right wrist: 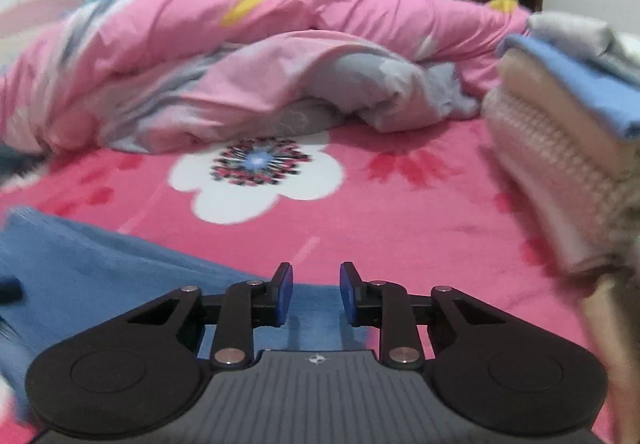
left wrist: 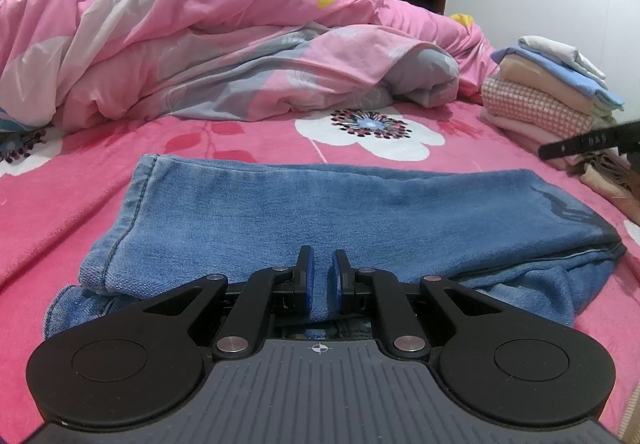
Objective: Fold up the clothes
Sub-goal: 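Release the jeans with both grippers and lift them away, then move the open right gripper over the folded blue jeans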
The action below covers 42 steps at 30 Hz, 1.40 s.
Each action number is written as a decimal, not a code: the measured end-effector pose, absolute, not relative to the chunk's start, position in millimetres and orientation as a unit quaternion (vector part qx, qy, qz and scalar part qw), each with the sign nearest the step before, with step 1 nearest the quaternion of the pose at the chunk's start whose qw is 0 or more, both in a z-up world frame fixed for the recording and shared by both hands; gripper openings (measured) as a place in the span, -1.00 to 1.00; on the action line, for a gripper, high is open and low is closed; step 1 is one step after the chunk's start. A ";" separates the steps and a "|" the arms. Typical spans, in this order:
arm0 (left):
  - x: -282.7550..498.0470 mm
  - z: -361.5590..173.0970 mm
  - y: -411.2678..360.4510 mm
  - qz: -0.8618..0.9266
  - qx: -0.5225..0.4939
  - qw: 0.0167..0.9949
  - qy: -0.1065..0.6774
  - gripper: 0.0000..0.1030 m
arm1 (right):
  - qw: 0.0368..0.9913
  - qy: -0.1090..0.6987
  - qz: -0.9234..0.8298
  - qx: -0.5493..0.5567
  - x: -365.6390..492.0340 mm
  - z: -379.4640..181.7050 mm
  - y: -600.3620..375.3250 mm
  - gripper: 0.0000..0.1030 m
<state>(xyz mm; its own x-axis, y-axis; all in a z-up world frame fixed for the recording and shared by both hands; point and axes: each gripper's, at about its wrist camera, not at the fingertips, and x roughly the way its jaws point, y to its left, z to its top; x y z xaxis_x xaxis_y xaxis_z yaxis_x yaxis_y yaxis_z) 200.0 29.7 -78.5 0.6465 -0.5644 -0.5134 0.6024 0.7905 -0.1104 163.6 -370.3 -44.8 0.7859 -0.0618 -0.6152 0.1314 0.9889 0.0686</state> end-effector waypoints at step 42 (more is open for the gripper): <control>203.0 -79.3 30.2 -0.323 0.030 0.905 0.275 -0.79 | 0.921 0.386 -0.043 0.030 87.2 -76.7 -359.9 -0.63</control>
<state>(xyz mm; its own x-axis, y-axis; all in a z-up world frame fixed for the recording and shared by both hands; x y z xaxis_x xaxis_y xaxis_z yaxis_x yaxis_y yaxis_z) 203.0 30.2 -79.3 0.6403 -0.5676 -0.5174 0.6005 0.7900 -0.1236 87.2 -359.9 -76.7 0.6978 -0.0565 -0.7140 0.1029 0.9945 0.0218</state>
